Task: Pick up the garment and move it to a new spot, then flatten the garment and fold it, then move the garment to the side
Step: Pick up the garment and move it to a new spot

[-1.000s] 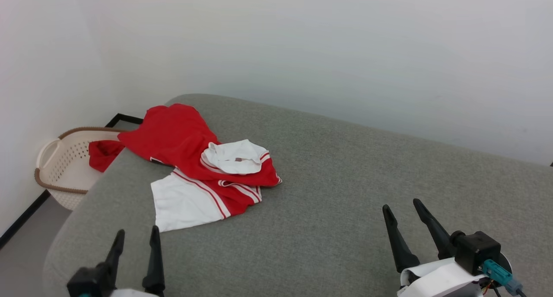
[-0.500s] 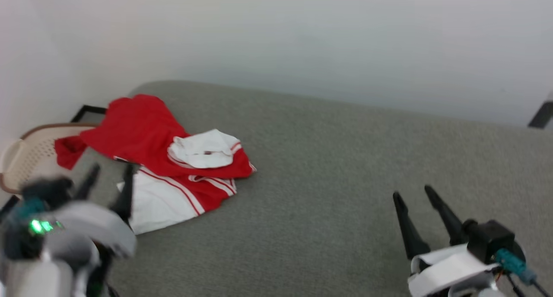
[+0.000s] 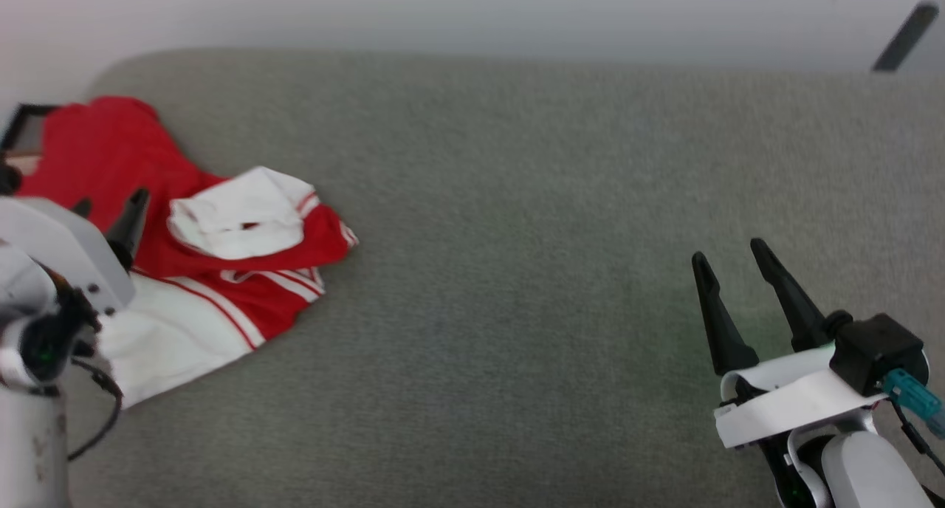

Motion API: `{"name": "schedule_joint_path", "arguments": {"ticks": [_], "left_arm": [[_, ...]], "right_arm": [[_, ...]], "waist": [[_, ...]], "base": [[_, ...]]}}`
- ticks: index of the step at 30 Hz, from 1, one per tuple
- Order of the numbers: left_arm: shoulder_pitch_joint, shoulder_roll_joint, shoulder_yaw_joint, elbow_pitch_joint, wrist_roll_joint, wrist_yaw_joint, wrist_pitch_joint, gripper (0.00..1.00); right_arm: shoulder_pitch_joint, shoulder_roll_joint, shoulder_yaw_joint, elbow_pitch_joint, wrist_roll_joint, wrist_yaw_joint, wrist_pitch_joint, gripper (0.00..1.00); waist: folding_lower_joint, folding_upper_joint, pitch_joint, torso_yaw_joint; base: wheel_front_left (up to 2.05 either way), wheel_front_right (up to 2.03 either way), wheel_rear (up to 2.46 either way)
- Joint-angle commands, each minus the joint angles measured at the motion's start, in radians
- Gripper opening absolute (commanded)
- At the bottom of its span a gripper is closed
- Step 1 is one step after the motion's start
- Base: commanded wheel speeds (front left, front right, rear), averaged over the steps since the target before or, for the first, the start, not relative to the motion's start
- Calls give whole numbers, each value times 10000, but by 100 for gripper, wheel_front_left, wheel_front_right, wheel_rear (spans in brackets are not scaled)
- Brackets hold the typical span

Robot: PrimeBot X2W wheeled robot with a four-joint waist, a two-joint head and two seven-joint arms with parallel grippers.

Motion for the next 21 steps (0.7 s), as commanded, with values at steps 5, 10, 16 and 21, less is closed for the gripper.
{"name": "schedule_joint_path", "arguments": {"ticks": [5,10,16,21], "left_arm": [[-904,407,-270,910,-77,194,1293,100],[-1322,523,-424,1661,-287,394,2515,100],[-1563,521,-595,2489,-389,743,3542,100],[-1627,330,-866,3140,-270,881,3709,100]], "right_arm": [[-512,-56,120,-117,79,4,-124,100],[-691,-96,142,-174,130,4,-163,100],[-833,-118,120,-329,174,4,-87,100],[-931,-174,158,-442,275,4,23,100]], "waist": [[0,-1,1765,-1155],[0,-1,2092,-1309],[0,-1,2343,-1362],[0,-1,2539,-1409]], "base": [[0,0,0],[0,0,0],[0,0,0],[0,0,0]]}}
